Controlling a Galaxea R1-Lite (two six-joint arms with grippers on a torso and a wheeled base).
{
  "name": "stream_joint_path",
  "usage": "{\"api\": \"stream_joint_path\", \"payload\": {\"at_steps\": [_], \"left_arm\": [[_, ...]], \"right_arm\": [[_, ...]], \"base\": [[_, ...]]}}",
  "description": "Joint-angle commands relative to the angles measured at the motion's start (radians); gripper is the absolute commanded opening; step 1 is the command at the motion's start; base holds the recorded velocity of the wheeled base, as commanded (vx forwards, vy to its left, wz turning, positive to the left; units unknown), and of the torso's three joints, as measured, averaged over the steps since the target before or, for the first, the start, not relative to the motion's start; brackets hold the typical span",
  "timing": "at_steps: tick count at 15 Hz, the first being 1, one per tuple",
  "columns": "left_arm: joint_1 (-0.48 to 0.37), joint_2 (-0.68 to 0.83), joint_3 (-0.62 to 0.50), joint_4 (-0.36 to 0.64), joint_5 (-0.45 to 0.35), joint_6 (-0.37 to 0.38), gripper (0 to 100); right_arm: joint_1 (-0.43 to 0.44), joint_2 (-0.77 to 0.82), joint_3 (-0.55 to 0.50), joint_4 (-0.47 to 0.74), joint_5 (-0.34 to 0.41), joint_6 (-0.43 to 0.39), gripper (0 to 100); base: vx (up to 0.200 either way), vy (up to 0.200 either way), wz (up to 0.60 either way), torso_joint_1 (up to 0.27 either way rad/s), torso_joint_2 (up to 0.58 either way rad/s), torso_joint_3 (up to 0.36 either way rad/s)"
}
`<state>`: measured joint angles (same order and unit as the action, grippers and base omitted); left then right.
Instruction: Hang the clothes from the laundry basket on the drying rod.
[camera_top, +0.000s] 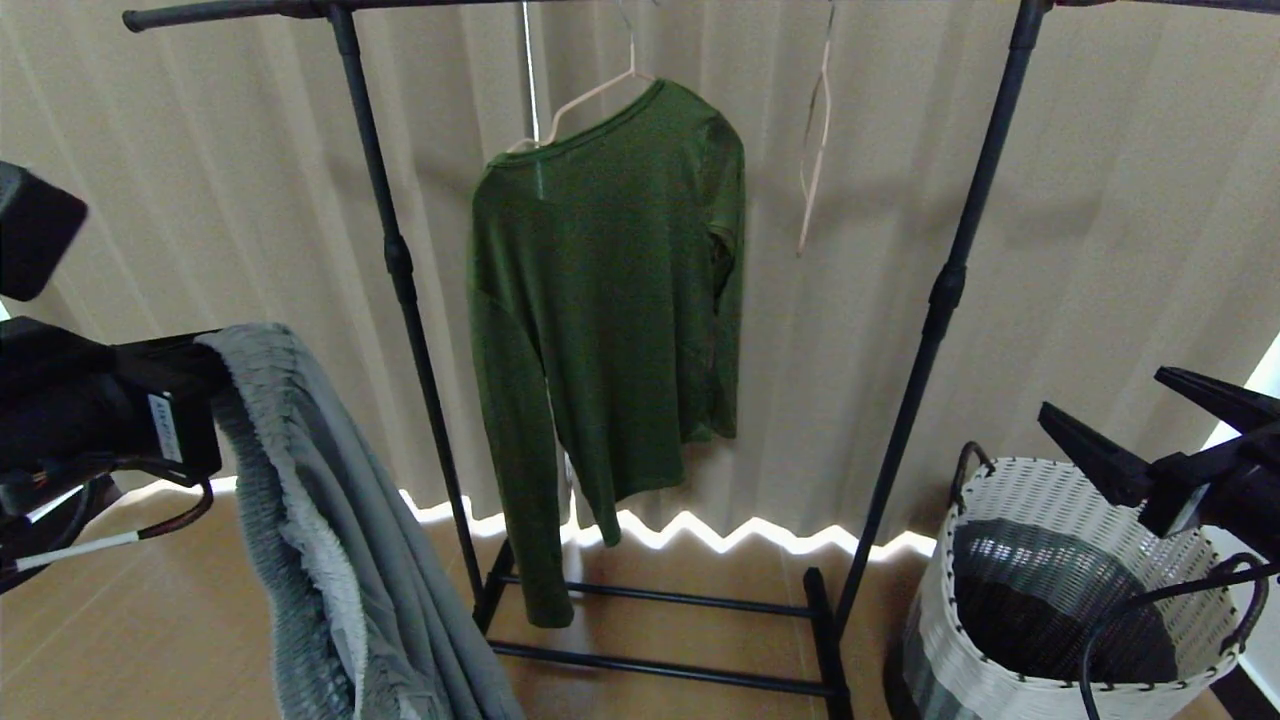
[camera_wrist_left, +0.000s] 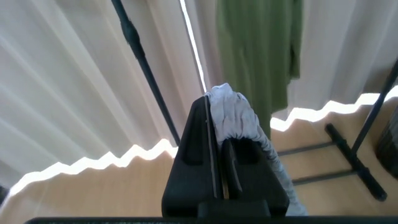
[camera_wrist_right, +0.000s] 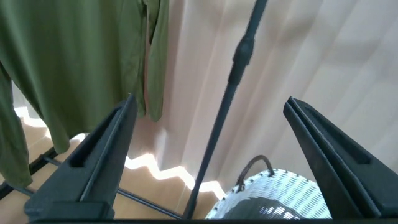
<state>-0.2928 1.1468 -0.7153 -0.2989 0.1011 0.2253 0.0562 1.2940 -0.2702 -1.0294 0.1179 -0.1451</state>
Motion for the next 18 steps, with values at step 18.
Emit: {"api": "stream_joint_path", "payload": {"at_steps": [18], "left_arm": [[0.000, -0.025, 0.048, -0.005, 0.000, 0.006, 0]], "right_arm": [[0.001, 0.002, 0.022, -0.006, -0.001, -0.005, 100]], "base": [[0.000, 0.000, 0.00, 0.216, -0.51, -0.260]]}}
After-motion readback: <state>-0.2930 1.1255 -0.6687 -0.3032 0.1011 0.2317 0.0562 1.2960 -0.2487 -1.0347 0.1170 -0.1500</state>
